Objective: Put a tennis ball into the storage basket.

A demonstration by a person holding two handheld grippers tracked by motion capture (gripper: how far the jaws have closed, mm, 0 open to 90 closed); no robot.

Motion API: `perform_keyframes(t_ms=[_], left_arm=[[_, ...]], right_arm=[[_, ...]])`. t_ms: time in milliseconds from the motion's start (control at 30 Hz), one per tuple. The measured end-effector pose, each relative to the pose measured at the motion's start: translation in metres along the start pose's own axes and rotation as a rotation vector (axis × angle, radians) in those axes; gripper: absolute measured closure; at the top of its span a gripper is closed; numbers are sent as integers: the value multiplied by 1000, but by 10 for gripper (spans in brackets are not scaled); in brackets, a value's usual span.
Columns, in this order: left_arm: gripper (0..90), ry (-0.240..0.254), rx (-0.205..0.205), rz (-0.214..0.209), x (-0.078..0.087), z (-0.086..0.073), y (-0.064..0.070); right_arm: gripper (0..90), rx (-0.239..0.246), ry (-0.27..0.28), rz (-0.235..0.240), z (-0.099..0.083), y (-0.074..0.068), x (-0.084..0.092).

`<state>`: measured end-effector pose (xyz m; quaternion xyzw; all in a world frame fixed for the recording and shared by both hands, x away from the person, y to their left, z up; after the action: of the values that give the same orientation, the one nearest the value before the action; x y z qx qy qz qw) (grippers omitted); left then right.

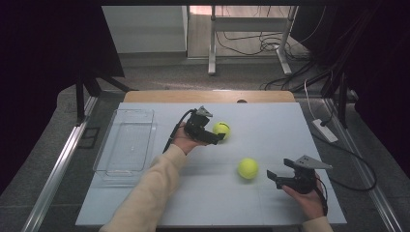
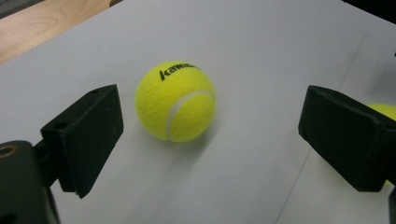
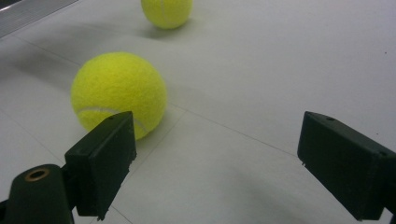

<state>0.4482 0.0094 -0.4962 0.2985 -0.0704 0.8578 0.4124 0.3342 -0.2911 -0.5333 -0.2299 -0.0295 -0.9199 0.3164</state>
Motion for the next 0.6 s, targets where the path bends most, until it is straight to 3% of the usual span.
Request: perform_keyframes(t_ms=[600], left_arm=[[72, -50, 29, 7, -28, -4, -11]], right_arm=[[117, -4, 2, -1, -1, 2, 1]])
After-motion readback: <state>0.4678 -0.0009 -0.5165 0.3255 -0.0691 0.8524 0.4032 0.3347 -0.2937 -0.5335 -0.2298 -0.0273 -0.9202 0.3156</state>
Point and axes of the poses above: each handheld gripper's, and its own axes: x roughly backward along the jaws, z roughly out of its top, y roughly to its right, the point moved 5 cm from there along -x, roughly forward along the jaws, and after that the axes turned 5 degrees about y, right-handed, at the moved point
